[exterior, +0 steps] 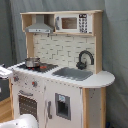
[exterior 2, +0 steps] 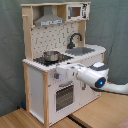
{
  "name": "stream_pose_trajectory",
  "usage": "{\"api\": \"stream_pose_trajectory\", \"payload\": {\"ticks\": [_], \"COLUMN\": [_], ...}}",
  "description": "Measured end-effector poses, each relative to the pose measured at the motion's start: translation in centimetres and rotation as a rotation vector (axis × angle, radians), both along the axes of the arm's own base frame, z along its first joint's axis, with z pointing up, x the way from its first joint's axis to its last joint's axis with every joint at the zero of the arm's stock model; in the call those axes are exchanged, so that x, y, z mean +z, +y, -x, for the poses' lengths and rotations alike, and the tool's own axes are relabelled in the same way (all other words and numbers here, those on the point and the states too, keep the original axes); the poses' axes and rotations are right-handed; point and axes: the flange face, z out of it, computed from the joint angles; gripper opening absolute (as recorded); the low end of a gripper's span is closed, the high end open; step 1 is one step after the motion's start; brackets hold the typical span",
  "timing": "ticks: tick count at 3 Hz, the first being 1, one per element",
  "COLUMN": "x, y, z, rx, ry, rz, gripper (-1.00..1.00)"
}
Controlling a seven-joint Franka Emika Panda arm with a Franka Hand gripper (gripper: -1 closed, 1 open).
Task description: Play with the kitchen
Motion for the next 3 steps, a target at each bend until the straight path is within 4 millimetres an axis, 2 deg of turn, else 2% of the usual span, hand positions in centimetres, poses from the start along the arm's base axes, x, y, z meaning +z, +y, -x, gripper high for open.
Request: {"api": "stream_pose_trajectory", "payload": {"ticks": [2,3], "x": [7.8,9.7], "y": [-1.7,-1.1], "z": [-0.9,-1.3], "rx": [-0.054,-0.069], "ry": [-0.002,0.020], "rz": [-0.283,-0.391], "gripper": [1.00,1.00]}}
